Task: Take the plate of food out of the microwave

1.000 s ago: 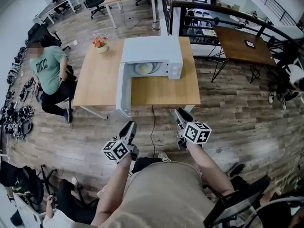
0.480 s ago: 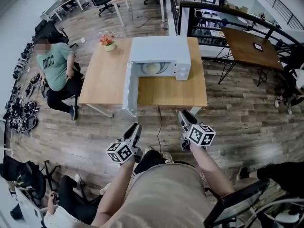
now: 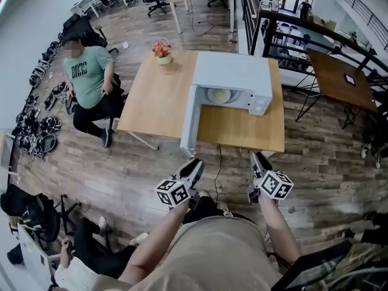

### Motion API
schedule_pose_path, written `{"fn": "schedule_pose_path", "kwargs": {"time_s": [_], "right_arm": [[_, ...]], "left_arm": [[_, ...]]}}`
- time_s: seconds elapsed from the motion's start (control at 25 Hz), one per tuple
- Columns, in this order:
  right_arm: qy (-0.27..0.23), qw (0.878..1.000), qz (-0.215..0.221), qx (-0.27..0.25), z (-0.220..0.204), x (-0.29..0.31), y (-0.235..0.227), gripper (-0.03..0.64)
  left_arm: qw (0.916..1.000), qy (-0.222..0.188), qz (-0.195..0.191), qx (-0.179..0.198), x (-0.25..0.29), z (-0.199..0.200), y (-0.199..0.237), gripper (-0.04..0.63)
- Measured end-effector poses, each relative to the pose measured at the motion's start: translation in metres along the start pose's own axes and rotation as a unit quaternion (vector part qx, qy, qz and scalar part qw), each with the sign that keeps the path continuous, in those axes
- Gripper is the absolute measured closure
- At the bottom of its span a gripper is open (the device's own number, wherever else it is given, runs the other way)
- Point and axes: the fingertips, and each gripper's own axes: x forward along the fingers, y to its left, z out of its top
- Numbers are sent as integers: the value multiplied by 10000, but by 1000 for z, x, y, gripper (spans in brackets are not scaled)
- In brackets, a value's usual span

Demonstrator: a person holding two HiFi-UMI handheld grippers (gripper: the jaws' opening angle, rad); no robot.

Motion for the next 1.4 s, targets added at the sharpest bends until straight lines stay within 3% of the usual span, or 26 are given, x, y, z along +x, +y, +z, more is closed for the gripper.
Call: {"fn": "schedule_pose_path", "kwargs": {"time_s": [0.48, 0.84, 1.08, 1.4], "right_arm": [[-56, 9996, -243, -139, 15, 59, 31, 506], [-151, 9991, -376, -87, 9, 92, 37, 506], [7, 9993, -367, -76, -2, 108, 38, 506], [166, 9995, -167, -197, 16, 147, 31, 506]], "left_arm": [[9997, 39, -221, -36, 21, 55, 50, 512], [9987, 121, -504, -20, 39, 64, 70, 512], [9983, 221, -524, 118, 39, 66, 73, 512], [9985, 123, -418, 322, 68, 85, 65, 512]]}}
